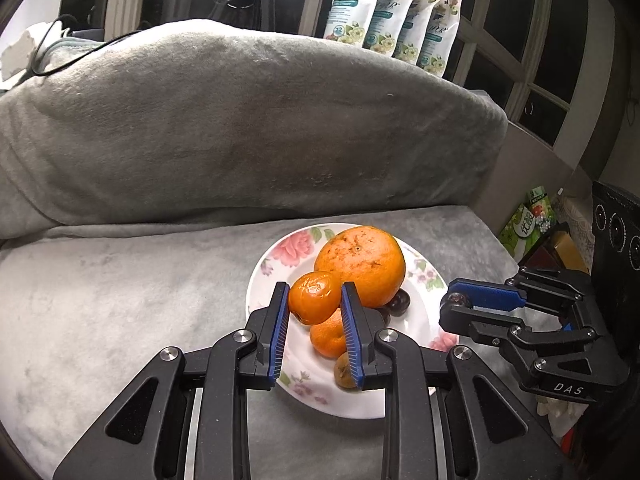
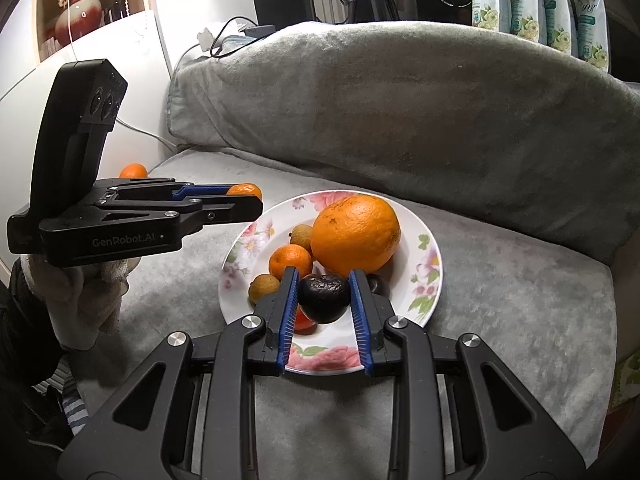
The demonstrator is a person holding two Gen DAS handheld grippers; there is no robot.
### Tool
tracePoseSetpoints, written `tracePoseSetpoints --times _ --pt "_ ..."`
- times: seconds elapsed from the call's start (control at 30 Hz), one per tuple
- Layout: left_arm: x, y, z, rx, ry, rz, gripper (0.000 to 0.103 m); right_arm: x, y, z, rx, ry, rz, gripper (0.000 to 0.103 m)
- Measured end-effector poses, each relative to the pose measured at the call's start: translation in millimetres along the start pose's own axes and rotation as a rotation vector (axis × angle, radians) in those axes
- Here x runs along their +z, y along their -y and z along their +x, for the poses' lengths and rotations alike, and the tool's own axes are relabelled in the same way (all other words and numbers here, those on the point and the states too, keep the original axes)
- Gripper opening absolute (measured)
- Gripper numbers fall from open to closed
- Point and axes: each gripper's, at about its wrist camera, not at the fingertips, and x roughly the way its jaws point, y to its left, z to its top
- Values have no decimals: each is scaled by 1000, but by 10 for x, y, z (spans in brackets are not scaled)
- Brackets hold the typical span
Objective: Organize fruits
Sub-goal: 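Carry the plum to the plate with the right gripper while the left gripper carries the small orange there, then open both grippers over the plate, releasing plum and small orange, then move both grippers toward the large orange lying against the wall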
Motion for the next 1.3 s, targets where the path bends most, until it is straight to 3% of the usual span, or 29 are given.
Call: tracePoseSetpoints --times 0.3,0.4,0.5,0.63,0.77,0.93,1.3 --pt "15 53 9 -5 5 19 26 1 8 -6 -7 2 2 28" --pt "18 52 5 -6 6 20 26 13 -10 -9 -10 4 -4 44" --pt "19 55 3 -4 8 22 30 27 -17 -19 -8 12 -6 46" --pt "19 58 -19 -5 18 21 46 35 -15 -19 -8 8 -7 49" --pt "25 44 -57 4 36 17 67 30 -33 -21 -13 7 -16 67" --pt "41 6 -85 17 42 7 78 36 -76 -32 -22 4 -41 82" --pt "40 -86 -264 62 65 -10 79 113 -180 -39 -58 13 -57 94"
